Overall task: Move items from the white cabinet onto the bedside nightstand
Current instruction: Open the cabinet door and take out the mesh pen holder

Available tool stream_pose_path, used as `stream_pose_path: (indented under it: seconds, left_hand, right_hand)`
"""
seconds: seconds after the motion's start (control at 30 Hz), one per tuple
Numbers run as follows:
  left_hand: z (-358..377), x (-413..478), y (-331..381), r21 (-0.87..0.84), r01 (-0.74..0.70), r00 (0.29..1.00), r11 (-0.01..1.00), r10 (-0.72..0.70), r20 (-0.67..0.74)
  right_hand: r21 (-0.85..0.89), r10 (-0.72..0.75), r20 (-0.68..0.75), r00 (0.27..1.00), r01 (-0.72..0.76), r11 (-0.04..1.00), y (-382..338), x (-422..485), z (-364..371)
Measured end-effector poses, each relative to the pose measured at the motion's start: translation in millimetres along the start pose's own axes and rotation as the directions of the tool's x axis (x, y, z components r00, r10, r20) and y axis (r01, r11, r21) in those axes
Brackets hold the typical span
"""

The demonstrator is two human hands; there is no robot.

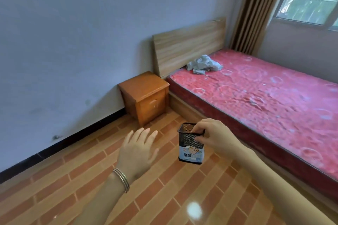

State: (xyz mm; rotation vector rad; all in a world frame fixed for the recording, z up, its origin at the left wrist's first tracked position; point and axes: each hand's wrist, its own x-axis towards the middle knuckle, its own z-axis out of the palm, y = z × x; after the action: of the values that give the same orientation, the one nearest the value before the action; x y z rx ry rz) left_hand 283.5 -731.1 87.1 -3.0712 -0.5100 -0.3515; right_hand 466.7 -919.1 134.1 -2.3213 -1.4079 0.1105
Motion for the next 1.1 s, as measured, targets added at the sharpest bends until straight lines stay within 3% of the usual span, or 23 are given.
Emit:
stream_pose_path:
  seconds: [0.27,0.43,0.67,1.1]
  left_hand:
    - [-7,66,-123,0.031,0.065,0.997,0.997,-0.063,-0.043]
    - [6,95,-173,-0.004,0.118,0.991,0.993,-0.118,-0.058]
    - [47,155,-210,-0.035,0.189,0.978,0.981,-0.191,-0.084]
    - [89,364,-271,0.007,0.381,0.922,0.924,-0.380,-0.068]
  right_hand:
    - [-0.003,-0.078,-0.025,0.997,0.078,0.997,-43,155,30]
    - [-0.003,-0.116,0.030,0.993,0.116,0.993,-49,224,50]
    - [-0.050,-0.187,0.141,0.972,0.196,0.979,-16,320,80]
    - [-0.001,-0.359,0.078,0.930,0.360,0.933,66,564,55]
